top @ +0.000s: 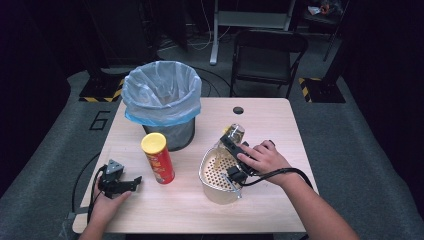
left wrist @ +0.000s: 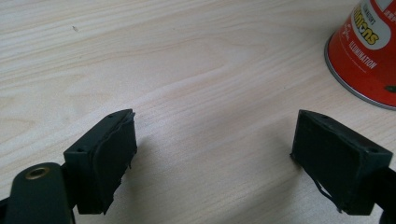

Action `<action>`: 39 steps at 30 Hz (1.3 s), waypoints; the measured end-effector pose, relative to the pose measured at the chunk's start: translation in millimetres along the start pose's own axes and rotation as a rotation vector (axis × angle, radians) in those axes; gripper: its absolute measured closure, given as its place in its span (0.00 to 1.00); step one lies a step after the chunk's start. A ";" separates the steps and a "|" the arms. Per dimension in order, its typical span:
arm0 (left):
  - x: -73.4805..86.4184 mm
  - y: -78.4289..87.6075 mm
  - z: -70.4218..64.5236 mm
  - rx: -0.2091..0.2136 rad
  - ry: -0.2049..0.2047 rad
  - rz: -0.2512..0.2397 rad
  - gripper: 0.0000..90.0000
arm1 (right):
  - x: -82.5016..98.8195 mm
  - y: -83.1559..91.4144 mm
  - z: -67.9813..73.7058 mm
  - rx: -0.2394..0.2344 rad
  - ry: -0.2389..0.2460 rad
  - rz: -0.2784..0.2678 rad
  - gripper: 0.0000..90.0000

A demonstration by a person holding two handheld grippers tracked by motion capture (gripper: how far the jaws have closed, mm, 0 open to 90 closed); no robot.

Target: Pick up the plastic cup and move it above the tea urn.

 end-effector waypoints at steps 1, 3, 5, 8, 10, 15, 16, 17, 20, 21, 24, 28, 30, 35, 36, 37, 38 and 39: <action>0.0 0.0 0.0 0.000 0.000 0.000 0.15 | -1.4 0.9 -0.8 0.004 0.024 0.003 0.48; 0.0 0.0 0.0 0.000 0.000 0.000 0.15 | -5.2 0.5 0.0 0.000 0.048 -0.016 0.48; 0.0 0.0 0.0 0.000 0.000 0.000 0.15 | -8.7 1.4 3.2 -0.056 0.095 -0.028 0.48; 0.0 0.0 0.0 0.000 0.000 0.000 0.15 | -11.7 2.0 2.4 -0.041 0.130 -0.036 0.48; 0.0 0.0 0.0 0.000 0.000 0.000 0.15 | -12.4 2.8 1.3 -0.038 0.158 -0.035 0.48; 0.0 0.0 0.0 0.000 0.000 0.000 0.15 | -11.8 3.3 1.5 -0.010 0.161 -0.012 0.48; 0.0 0.0 0.0 0.000 0.000 0.000 0.15 | -12.4 2.3 2.7 0.003 0.145 -0.018 0.48; 0.0 0.0 0.0 0.000 0.000 0.000 0.15 | -13.2 1.5 4.2 0.022 0.111 -0.028 0.48; 0.0 0.0 0.0 0.000 0.000 0.000 0.15 | -11.4 4.2 2.2 -0.002 0.149 -0.001 0.48; 0.0 0.0 0.0 0.000 0.000 0.000 0.15 | -10.7 4.9 0.9 -0.015 0.152 0.001 0.48; 0.0 0.0 0.0 0.000 0.000 0.000 0.15 | -10.4 5.5 -3.3 -0.011 0.153 -0.003 0.48; 0.0 0.1 0.0 0.000 0.000 0.001 0.15 | -11.1 5.9 -3.8 -0.022 0.146 -0.015 0.48; 0.0 0.0 0.0 0.000 0.000 0.000 0.15 | -10.9 5.7 -2.8 -0.026 0.145 -0.014 0.48; 0.0 0.0 0.0 0.000 0.000 0.000 0.15 | -10.4 5.5 -4.3 -0.020 0.139 -0.014 0.48; 0.0 0.0 0.0 0.000 0.000 0.000 0.15 | -10.7 5.5 -4.2 -0.019 0.141 -0.015 0.48; 0.0 0.0 0.0 0.000 0.000 0.000 0.15 | -11.1 5.4 -3.6 -0.023 0.142 -0.017 0.48; 0.0 0.0 0.0 0.000 0.000 0.000 0.15 | -11.3 5.4 -3.3 -0.024 0.143 -0.018 0.48; 0.0 0.0 0.0 0.000 0.000 0.000 0.15 | -11.3 5.4 -3.3 -0.024 0.143 -0.018 0.48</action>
Point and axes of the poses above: each handheld gripper's, and its own axes: y roughly backward along the jaws, x roughly out of its underside, z roughly to its left, the point moved 5 cm from there along -y, roughly forward along the jaws, and after that the axes turned 6 degrees about -z, right-handed, at the moved point
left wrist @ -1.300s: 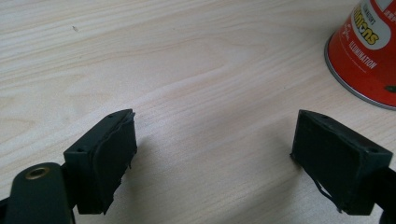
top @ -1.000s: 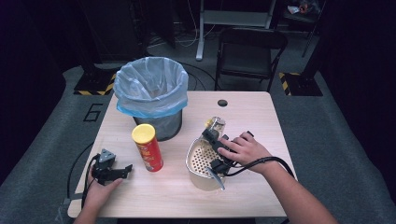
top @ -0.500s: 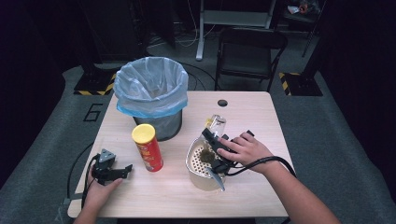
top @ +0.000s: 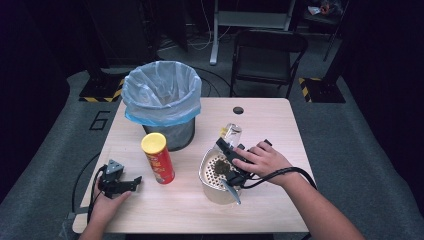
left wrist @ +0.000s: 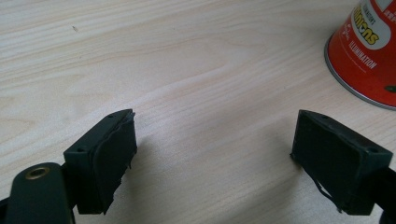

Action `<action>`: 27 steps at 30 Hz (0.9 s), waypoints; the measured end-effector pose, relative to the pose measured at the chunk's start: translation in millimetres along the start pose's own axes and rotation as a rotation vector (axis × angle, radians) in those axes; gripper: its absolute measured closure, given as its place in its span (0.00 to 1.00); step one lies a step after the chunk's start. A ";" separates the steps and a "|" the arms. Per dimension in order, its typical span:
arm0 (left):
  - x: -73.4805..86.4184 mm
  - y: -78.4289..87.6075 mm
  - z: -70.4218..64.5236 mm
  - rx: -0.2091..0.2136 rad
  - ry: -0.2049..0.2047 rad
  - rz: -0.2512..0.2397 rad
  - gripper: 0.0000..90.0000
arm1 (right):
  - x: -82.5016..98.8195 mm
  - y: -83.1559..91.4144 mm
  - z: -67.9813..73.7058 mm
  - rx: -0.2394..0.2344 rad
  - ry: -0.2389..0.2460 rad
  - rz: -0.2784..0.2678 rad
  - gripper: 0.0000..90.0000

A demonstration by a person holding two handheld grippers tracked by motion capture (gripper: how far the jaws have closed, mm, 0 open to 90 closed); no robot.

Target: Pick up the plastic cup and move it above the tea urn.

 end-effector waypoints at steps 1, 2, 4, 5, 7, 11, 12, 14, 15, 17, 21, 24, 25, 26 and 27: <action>0.0 0.0 0.0 0.000 0.000 0.000 0.15 | -0.5 0.1 0.3 0.002 0.002 0.002 0.48; 0.0 0.0 0.0 0.000 0.000 0.000 0.15 | -0.8 0.0 0.1 0.004 0.001 0.001 0.48; 0.0 0.0 0.0 0.000 0.000 0.000 0.15 | -1.0 -0.1 0.0 0.005 -0.001 0.002 0.48; 0.0 0.0 0.1 0.000 -0.001 0.000 0.15 | -1.2 0.0 -0.8 0.008 -0.005 0.000 0.48; 0.0 0.0 0.0 0.000 0.000 0.000 0.15 | -1.4 0.0 -1.2 0.012 -0.004 0.000 0.48; 0.0 0.0 0.0 0.000 0.000 0.000 0.15 | -1.6 -0.6 0.2 0.003 -0.001 -0.001 0.48; 0.0 0.0 0.0 0.000 0.000 0.000 0.15 | -1.6 -0.6 0.2 0.003 -0.001 -0.001 0.48; 0.0 0.0 0.0 0.000 0.000 0.000 0.15 | -1.6 -0.9 0.2 0.005 -0.002 -0.002 0.48; 0.0 0.0 0.0 0.000 0.000 0.000 0.15 | -1.5 -0.7 0.0 0.007 -0.002 -0.003 0.48; 0.0 0.0 0.0 0.000 0.000 0.000 0.15 | -1.3 -0.6 -0.8 0.012 -0.006 -0.002 0.48; 0.0 0.0 0.0 0.000 0.000 0.000 0.15 | -0.3 0.1 -0.6 0.006 -0.008 -0.004 0.48; 0.0 0.0 0.0 0.000 0.000 0.000 0.15 | 0.0 1.1 -0.3 0.009 -0.014 -0.005 0.48; 0.0 0.0 0.1 0.000 -0.001 0.001 0.15 | -0.1 1.4 -0.2 0.011 -0.015 -0.007 0.48; 0.0 0.0 0.1 0.000 -0.001 0.001 0.15 | -0.1 1.4 -0.2 0.011 -0.015 -0.007 0.48; 0.0 0.0 0.0 0.000 0.000 0.000 0.15 | -0.3 1.7 -0.2 0.009 -0.016 -0.009 0.48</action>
Point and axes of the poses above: each handheld gripper's, and its own axes: y roughly backward along the jaws, x roughly out of its underside, z roughly to its left, the point moved 5 cm from there along -y, roughly forward along the jaws, and after that the axes turned 6 degrees about -z, right-handed, at the moved point
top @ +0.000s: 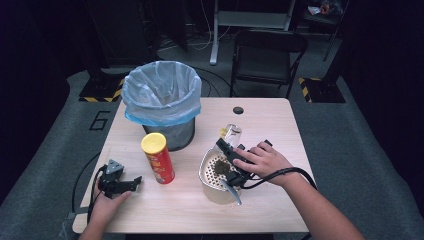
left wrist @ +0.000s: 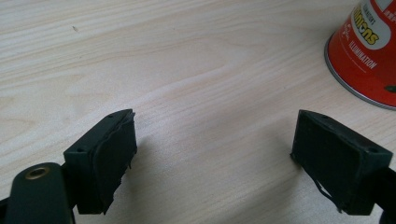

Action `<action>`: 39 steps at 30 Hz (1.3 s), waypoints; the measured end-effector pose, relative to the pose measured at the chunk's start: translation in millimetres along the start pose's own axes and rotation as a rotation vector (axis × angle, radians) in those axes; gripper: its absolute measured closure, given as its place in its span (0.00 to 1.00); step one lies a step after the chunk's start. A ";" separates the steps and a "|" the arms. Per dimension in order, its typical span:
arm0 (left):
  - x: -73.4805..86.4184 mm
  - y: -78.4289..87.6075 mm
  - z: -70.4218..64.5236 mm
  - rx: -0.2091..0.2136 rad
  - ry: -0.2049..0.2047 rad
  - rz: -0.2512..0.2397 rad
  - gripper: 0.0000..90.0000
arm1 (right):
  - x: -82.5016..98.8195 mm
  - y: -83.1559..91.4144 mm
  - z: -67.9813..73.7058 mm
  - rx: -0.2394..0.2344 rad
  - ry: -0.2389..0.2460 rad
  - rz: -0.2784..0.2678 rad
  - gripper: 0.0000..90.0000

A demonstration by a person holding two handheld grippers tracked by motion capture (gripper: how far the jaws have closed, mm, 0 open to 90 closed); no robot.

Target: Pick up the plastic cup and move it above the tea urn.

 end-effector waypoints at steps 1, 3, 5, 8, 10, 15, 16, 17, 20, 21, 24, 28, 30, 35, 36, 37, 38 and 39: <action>0.0 0.0 0.0 0.000 0.000 0.000 0.15 | -0.2 0.1 0.0 -0.001 0.000 -0.003 0.48; 0.0 0.0 0.0 0.000 0.000 0.000 0.15 | 0.2 0.6 0.1 -0.002 -0.002 -0.004 0.48; 0.0 0.0 0.1 0.000 -0.001 0.000 0.15 | 0.4 0.8 0.0 -0.002 -0.004 -0.004 0.48; 0.0 0.0 0.1 0.000 -0.001 0.000 0.15 | 0.3 0.8 -0.1 0.003 -0.004 -0.007 0.48; 0.0 0.0 0.0 0.000 0.000 0.000 0.15 | 0.5 0.3 0.0 0.002 -0.004 -0.006 0.47; 0.0 0.0 0.0 0.000 0.000 0.000 0.15 | 0.8 -0.4 -0.6 0.009 -0.010 -0.005 0.47; 0.0 0.0 0.0 0.000 0.000 0.000 0.15 | 1.0 -0.4 -1.0 0.011 -0.011 -0.004 0.47; 0.0 0.0 0.0 0.000 0.000 0.000 0.15 | 1.1 -0.3 -1.1 0.011 -0.013 -0.003 0.47; 0.0 0.0 0.0 0.000 0.000 0.000 0.15 | 1.6 -0.2 -1.2 0.013 -0.013 -0.004 0.47; 0.0 0.0 0.0 0.000 0.000 0.000 0.15 | 1.7 -0.2 -1.0 0.011 -0.014 -0.004 0.47; 0.0 0.0 0.0 0.000 0.000 0.000 0.15 | 2.1 -0.5 -1.2 0.012 -0.020 -0.004 0.47; 0.0 0.0 0.0 0.000 0.000 0.000 0.15 | 3.9 -1.6 -3.0 -0.002 -0.005 -0.002 0.48; 0.0 0.0 0.0 0.000 0.000 0.000 0.15 | 5.5 -2.8 -2.6 -0.008 -0.005 0.004 0.47; 0.0 0.0 0.0 0.000 0.000 0.000 0.15 | 11.2 -6.8 -4.4 -0.018 -0.036 0.019 0.47; 0.0 0.0 0.0 0.000 0.000 0.000 0.15 | 16.5 -8.6 -9.4 0.030 -0.096 0.041 0.47; 0.0 0.0 0.0 0.000 0.000 0.000 0.15 | 18.0 -9.6 -10.7 0.035 -0.116 0.041 0.47; 0.0 0.0 0.0 0.000 0.000 0.000 0.15 | 20.7 -10.7 -12.0 0.034 -0.147 0.048 0.47; 0.0 0.0 0.0 0.000 0.000 0.000 0.15 | 20.7 -10.7 -12.0 0.034 -0.147 0.048 0.47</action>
Point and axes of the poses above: each handheld gripper's, and its own axes: y roughly backward along the jaws, x roughly out of its underside, z roughly to its left, the point moved 5 cm from there along -y, roughly forward along the jaws, and after that the axes turned 6 degrees about -z, right-handed, at the moved point
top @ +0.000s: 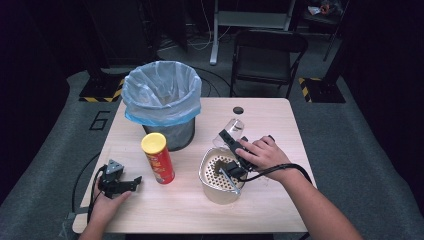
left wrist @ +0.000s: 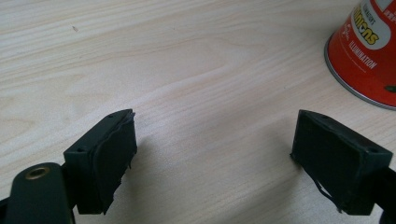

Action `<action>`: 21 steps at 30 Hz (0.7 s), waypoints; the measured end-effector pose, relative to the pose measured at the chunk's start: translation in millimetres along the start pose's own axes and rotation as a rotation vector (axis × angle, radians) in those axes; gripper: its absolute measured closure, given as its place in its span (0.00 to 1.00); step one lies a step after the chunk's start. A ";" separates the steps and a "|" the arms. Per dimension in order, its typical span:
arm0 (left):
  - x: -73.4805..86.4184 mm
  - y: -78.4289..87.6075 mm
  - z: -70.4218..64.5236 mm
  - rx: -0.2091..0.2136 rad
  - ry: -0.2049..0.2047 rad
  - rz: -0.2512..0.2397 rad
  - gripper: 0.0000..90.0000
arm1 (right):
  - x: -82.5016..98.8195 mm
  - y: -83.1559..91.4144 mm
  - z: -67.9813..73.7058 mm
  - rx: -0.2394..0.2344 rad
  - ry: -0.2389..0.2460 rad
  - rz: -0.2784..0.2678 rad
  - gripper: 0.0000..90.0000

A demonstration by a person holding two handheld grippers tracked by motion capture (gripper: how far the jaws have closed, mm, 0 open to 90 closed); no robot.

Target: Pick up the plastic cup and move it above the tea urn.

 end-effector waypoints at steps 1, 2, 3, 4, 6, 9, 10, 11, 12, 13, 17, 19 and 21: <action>0.0 0.0 0.0 0.000 0.000 0.000 0.15 | 4.9 -4.5 -2.2 0.005 -0.069 0.014 0.47; 0.0 0.0 0.0 0.000 0.000 0.000 0.15 | 6.3 -6.4 -3.5 0.001 -0.072 0.015 0.47; 0.0 0.0 0.0 0.000 0.000 0.000 0.15 | 8.1 -9.6 -5.1 -0.006 -0.101 0.016 0.47; 0.0 0.0 0.0 0.000 0.000 0.000 0.15 | 8.1 -9.6 -5.1 -0.006 -0.101 0.016 0.47; 0.0 0.0 0.0 0.000 0.000 0.000 0.15 | 11.9 -15.4 -9.3 -0.029 -0.263 0.027 0.47; 0.0 0.0 0.0 0.000 0.001 0.000 0.15 | 21.5 -27.3 -18.9 -0.083 -0.622 0.030 0.47; 0.0 0.0 -0.1 0.000 0.001 0.000 0.15 | 23.8 -29.1 -20.2 -0.103 -0.715 0.028 0.47; 0.0 0.0 0.0 0.000 0.001 0.000 0.15 | 27.9 -31.4 -23.1 -0.122 -0.844 0.022 0.47; 0.0 0.0 0.0 0.000 0.001 0.000 0.15 | 27.9 -31.4 -23.1 -0.122 -0.844 0.022 0.47; 0.0 0.0 0.0 0.000 0.000 0.000 0.15 | 32.2 -33.2 -26.1 -0.136 -0.991 0.013 0.47; 0.0 0.0 0.0 0.000 0.000 0.000 0.15 | 61.1 -38.6 -41.5 -0.136 -1.630 -0.048 0.46; 0.0 0.0 0.0 0.000 0.000 0.000 0.15 | 69.8 -38.9 -46.4 -0.137 -1.797 -0.086 0.46; 0.0 0.0 0.0 0.000 0.000 0.001 0.15 | 75.4 -39.4 -51.2 -0.141 -1.890 -0.117 0.46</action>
Point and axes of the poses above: each handheld gripper's, and its own axes: y roughly backward along the jaws, x roughly out of its underside, z roughly to its left, the point moved 5 cm from there along -y, roughly forward along the jaws, and after that the axes turned 6 degrees about -z, right-handed, at the moved point
